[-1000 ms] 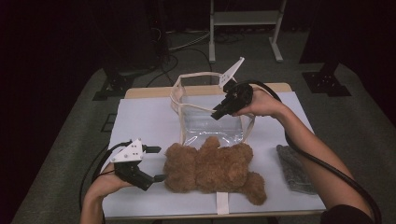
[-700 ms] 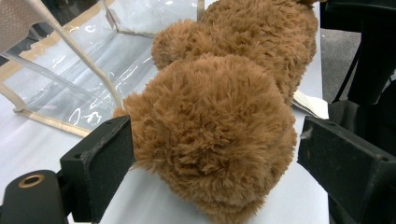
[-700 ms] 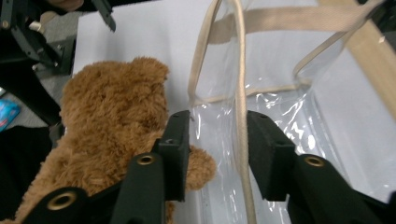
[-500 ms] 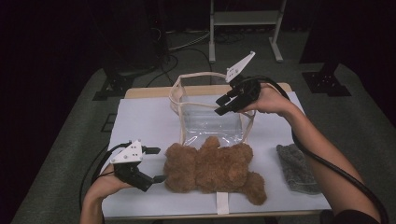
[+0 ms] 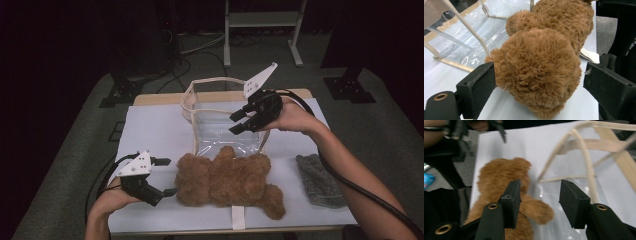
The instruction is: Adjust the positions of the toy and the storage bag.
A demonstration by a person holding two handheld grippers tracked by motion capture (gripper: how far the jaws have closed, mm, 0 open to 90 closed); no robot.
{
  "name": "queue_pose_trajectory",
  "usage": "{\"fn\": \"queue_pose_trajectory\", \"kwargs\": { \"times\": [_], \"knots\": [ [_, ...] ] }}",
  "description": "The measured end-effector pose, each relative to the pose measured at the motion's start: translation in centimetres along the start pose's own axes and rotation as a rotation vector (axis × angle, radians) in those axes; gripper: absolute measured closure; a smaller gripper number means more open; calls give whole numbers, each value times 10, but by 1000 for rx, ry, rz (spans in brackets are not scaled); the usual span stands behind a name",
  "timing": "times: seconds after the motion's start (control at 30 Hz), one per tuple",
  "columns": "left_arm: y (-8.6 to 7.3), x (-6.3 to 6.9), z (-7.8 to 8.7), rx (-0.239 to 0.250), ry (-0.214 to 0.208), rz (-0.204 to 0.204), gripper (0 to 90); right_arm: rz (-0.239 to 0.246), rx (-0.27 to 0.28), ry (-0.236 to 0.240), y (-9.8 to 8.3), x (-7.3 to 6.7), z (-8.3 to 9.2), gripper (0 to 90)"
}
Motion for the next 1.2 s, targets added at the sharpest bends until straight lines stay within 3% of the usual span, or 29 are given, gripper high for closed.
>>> {"fn": "queue_pose_trajectory", "kwargs": {
  "times": [0.03,0.27,0.3,0.47,0.77,1.2],
  "knots": [
    [0,1,-1,-3,-2,1,97,14,-4,14,-1,-10,-4,470],
    [0,2,-2,0,-5,4,97,41,-28,50,-8,-38,-21,440],
    [0,2,-1,-4,-4,-1,97,52,-42,57,-12,-47,-28,432],
    [0,2,-1,-2,-4,-1,97,71,-78,78,-21,-63,-52,412],
    [-1,1,-1,-2,-2,1,97,56,-139,85,-42,-67,-85,372],
    [-2,1,-2,-4,-4,11,97,77,-149,39,-53,-72,-99,298]
  ]
}}
Point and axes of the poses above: each handheld gripper's, and its own axes: z roughly backward along the jaws, y roughly out of its top, x roughly to its right, the point moved 8 cm from there along -z, roughly forward along the jaws, and after that the axes turned 4 degrees about -x, right-handed, at the moved point
